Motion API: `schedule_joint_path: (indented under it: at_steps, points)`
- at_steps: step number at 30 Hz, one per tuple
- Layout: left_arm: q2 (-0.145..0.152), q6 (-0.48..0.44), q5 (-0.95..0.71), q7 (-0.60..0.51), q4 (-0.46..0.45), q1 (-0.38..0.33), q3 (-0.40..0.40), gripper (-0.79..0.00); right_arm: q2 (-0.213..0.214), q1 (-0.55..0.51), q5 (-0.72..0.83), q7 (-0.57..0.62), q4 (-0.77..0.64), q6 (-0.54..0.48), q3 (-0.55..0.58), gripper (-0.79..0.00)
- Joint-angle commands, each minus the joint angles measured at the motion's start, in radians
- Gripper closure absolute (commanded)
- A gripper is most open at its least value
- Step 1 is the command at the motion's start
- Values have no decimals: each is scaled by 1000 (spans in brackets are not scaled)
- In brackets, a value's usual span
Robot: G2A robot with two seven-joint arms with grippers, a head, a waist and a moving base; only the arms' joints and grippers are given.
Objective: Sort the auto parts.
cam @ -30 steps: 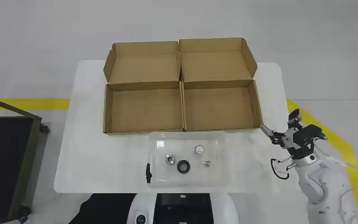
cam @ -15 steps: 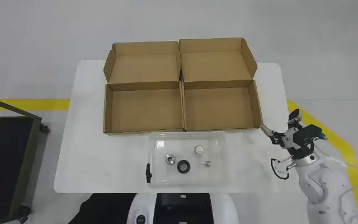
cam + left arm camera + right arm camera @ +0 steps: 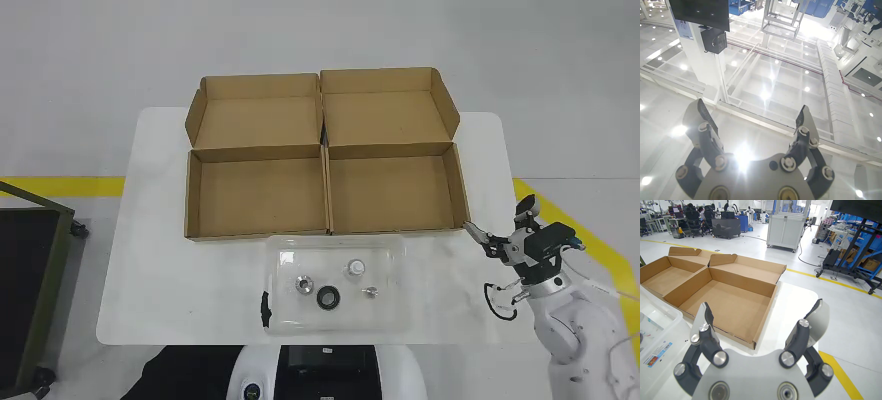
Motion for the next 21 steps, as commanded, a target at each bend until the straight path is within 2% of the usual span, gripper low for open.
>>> schedule_joint_path:
  at_steps: [1,7,14,21]
  points:
    - [0,0,0,0,0,0,0,-785,0,-1,1,2,0,0,-2,-785]
    - [0,0,0,0,0,0,0,-785,3,-9,-18,86,-60,-44,-54,-785]
    - [0,0,0,0,0,0,0,-785,9,-35,-26,168,-175,-166,-129,-785]
    - [0,0,0,0,0,0,0,-785,20,-51,-149,289,-319,-286,-241,-785]
